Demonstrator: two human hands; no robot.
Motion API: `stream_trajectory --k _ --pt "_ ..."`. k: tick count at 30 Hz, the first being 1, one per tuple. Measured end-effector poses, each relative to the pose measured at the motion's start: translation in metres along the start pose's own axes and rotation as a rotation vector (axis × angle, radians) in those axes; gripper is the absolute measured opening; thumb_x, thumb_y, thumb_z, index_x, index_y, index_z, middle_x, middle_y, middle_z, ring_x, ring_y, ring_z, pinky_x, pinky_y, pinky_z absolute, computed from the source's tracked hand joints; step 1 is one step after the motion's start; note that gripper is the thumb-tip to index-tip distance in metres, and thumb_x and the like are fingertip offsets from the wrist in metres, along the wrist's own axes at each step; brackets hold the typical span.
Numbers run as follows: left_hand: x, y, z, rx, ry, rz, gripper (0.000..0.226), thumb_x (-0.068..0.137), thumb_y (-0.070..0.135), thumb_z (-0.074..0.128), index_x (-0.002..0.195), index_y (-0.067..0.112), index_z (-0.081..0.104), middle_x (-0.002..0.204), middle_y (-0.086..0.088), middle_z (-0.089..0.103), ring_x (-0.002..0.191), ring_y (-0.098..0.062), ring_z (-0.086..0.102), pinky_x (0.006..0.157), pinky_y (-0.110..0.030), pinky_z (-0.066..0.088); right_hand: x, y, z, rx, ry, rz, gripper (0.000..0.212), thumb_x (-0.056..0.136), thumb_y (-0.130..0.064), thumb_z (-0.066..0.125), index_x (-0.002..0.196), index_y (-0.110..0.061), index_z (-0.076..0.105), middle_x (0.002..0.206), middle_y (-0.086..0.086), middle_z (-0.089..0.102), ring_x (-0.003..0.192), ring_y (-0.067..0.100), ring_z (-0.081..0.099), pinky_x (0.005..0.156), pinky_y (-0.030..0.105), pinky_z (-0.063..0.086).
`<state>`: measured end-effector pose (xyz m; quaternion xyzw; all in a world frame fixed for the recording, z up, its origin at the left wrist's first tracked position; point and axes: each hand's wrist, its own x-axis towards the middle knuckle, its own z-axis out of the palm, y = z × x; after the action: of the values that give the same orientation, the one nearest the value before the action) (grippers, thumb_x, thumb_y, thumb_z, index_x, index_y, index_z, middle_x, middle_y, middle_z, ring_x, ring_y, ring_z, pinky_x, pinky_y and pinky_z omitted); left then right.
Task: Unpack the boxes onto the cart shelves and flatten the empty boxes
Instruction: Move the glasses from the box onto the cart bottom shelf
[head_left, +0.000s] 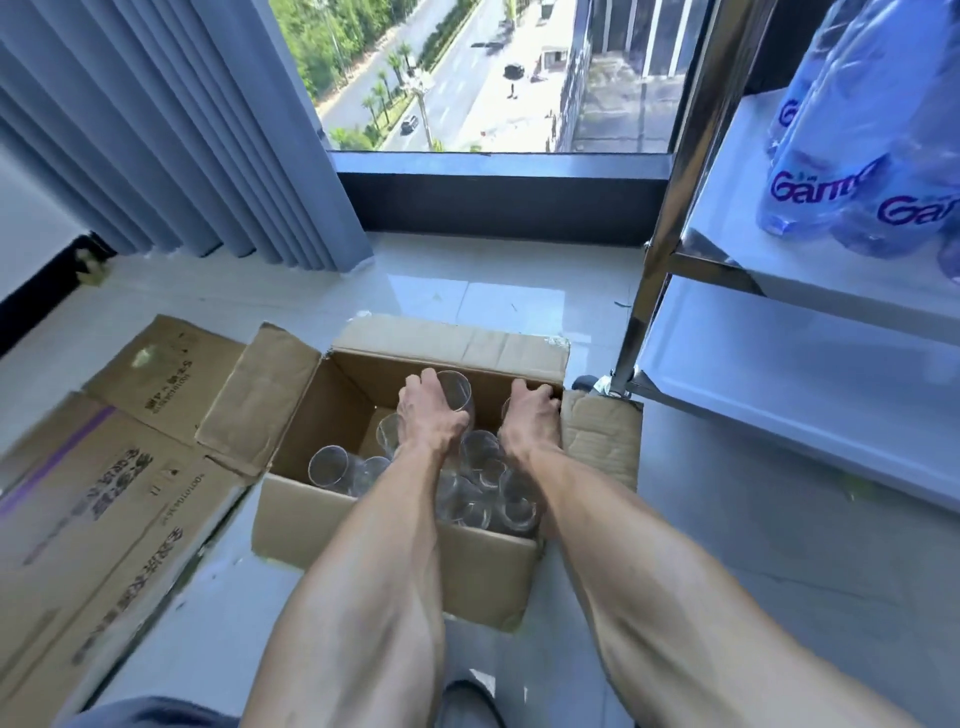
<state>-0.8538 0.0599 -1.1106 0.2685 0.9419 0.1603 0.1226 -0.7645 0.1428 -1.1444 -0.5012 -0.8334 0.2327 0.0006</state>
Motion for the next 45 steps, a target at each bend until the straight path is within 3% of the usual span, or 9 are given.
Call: stream_trajectory --k 3,9,13,19,25,28,31,37,45 --pt "-0.017 0.002 -0.011 -0.005 0.068 0.010 0.061 0.074 0.026 0.074 0.128 0.010 0.050 0.120 -0.014 0.052 0.115 -0.032 0.054 0.096 -0.038 0.047 -0.015 0.001 -0.020 0.010 0.020 -0.077 0.044 0.083 -0.002 0.064 0.122 -0.011 0.046 0.121 0.021 0.050 0.111 0.036 0.054 0.084 0.039 0.051" --pt "-0.046 0.055 -0.055 -0.085 0.136 0.141 0.067 0.074 0.033 0.077 0.132 0.016 0.048 0.101 -0.014 0.069 0.094 -0.032 0.067 0.077 -0.033 0.050 -0.048 0.002 -0.098 0.125 0.137 -0.119 0.033 0.086 -0.012 0.066 0.117 -0.012 0.053 0.103 0.013 0.059 0.089 0.027 0.062 0.072 0.034 0.055" --pt "-0.064 0.103 -0.076 -0.137 0.207 0.214 0.067 0.070 0.036 0.078 0.126 0.015 0.048 0.103 -0.014 0.066 0.095 -0.034 0.065 0.075 -0.034 0.047 -0.074 0.022 -0.150 0.230 0.294 -0.106 0.044 0.078 -0.027 0.077 0.115 -0.013 0.058 0.104 0.012 0.059 0.094 0.028 0.061 0.072 0.031 0.050" --pt "-0.103 0.160 -0.067 -0.182 0.211 0.370 0.065 0.071 0.044 0.072 0.125 0.017 0.050 0.096 -0.015 0.070 0.090 -0.037 0.065 0.073 -0.034 0.045 -0.099 0.085 -0.194 0.129 0.370 -0.025 0.041 0.076 -0.013 0.073 0.114 -0.012 0.058 0.112 0.014 0.053 0.106 0.032 0.052 0.079 0.034 0.050" --pt "-0.127 0.216 -0.017 -0.281 0.049 0.451 0.050 0.065 0.036 0.072 0.107 0.019 0.051 0.087 -0.007 0.065 0.087 -0.034 0.063 0.067 -0.030 0.039 -0.089 0.169 -0.204 0.097 0.359 0.217 0.051 0.082 -0.010 0.063 0.129 -0.009 0.043 0.128 0.014 0.043 0.118 0.032 0.042 0.084 0.036 0.048" --pt "-0.131 0.240 0.018 -0.284 -0.019 0.446 0.062 0.068 0.036 0.072 0.121 0.015 0.048 0.105 -0.011 0.066 0.100 -0.035 0.062 0.076 -0.036 0.046 -0.081 0.205 -0.200 0.095 0.378 0.298 0.063 0.086 -0.007 0.060 0.142 -0.004 0.030 0.135 0.015 0.038 0.124 0.033 0.038 0.087 0.037 0.048" --pt "-0.125 0.261 0.045 -0.358 -0.069 0.435 0.075 0.068 0.033 0.074 0.134 0.013 0.045 0.120 -0.011 0.064 0.112 -0.033 0.059 0.087 -0.037 0.048 -0.063 0.230 -0.199 0.074 0.363 0.265 0.069 0.087 -0.009 0.062 0.146 -0.003 0.025 0.138 0.016 0.035 0.128 0.033 0.035 0.093 0.037 0.047" --pt "-0.104 0.295 0.069 -0.405 -0.100 0.440 0.073 0.066 0.033 0.073 0.133 0.018 0.046 0.119 -0.009 0.065 0.111 -0.032 0.060 0.086 -0.035 0.048 -0.025 0.244 -0.200 0.118 0.389 0.225 0.076 0.084 -0.012 0.069 0.146 -0.004 0.026 0.145 0.020 0.032 0.134 0.034 0.032 0.100 0.041 0.046" --pt "-0.059 0.321 0.101 -0.420 -0.030 0.419 0.045 0.068 0.027 0.076 0.108 0.009 0.066 0.102 -0.013 0.072 0.095 -0.035 0.065 0.073 -0.026 0.038 0.023 0.262 -0.190 0.358 0.426 0.165 0.059 0.092 -0.001 0.053 0.146 -0.016 0.035 0.148 0.007 0.039 0.135 0.027 0.039 0.110 0.038 0.037"
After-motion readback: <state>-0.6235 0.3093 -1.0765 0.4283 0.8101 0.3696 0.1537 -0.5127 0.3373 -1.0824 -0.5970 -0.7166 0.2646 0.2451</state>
